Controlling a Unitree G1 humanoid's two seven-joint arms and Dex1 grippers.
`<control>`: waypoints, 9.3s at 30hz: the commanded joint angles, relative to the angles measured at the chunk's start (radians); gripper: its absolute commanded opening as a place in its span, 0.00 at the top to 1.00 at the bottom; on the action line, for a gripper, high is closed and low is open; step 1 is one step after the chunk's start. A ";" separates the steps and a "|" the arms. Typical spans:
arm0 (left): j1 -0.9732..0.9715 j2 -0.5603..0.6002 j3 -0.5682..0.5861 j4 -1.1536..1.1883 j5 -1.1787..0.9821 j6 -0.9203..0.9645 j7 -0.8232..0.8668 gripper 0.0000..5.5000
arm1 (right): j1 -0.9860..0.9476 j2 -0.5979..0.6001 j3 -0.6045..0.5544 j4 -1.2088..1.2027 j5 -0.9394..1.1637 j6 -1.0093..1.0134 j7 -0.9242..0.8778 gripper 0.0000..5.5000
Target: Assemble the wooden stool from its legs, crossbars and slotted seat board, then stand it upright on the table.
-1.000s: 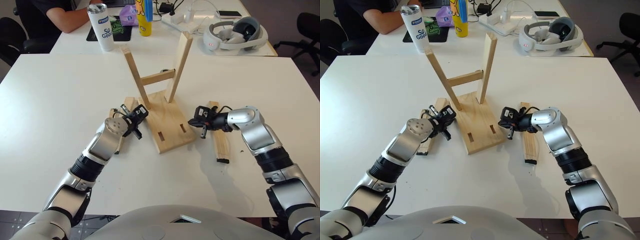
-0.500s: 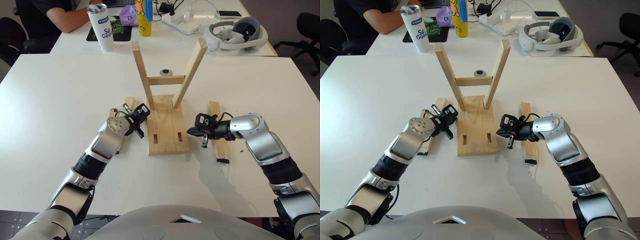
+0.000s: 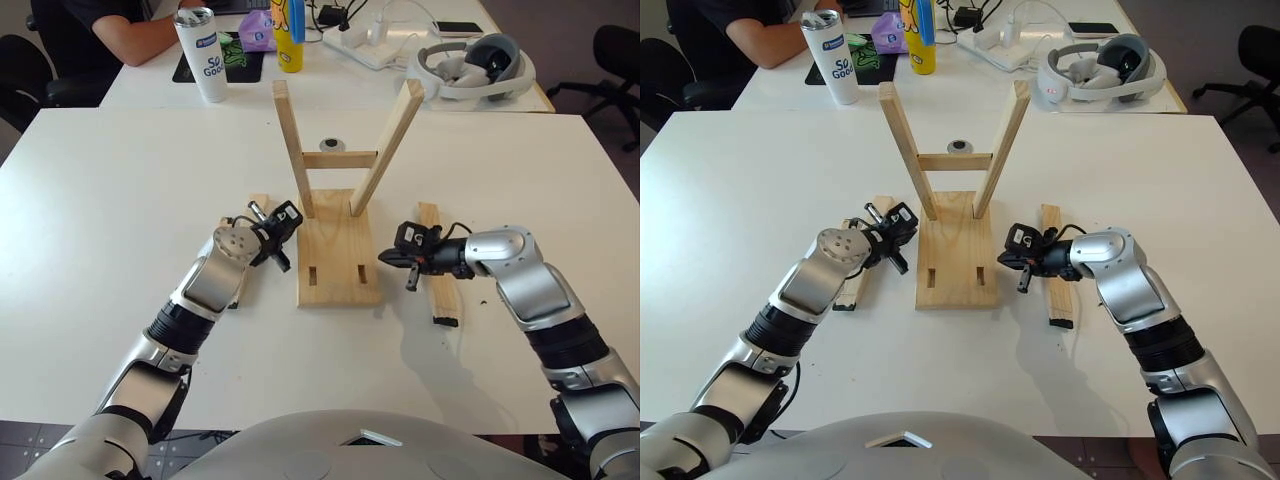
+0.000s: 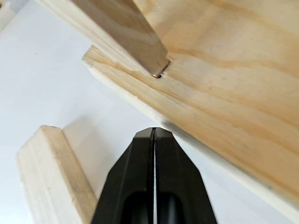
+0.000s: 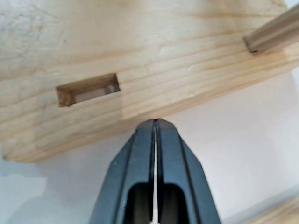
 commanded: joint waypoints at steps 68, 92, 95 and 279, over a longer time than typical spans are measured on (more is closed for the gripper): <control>0.435 -0.051 0.497 -0.231 -0.357 0.259 0.248 0.68 | 0.139 0.286 -0.143 -0.256 0.341 0.138 -0.411 1.00; 0.133 0.087 0.596 -0.410 -0.352 -0.580 0.079 0.75 | 0.032 0.537 -0.428 -0.404 1.111 0.365 -0.667 0.58; 0.086 0.070 0.542 -0.468 -0.356 -0.549 0.094 0.75 | -0.034 0.544 -0.481 -0.369 1.226 0.341 -0.770 0.49; 0.356 -0.174 0.354 -0.590 -0.226 -0.579 0.313 0.44 | 0.305 0.156 -0.628 -0.327 0.641 -0.057 -0.647 0.64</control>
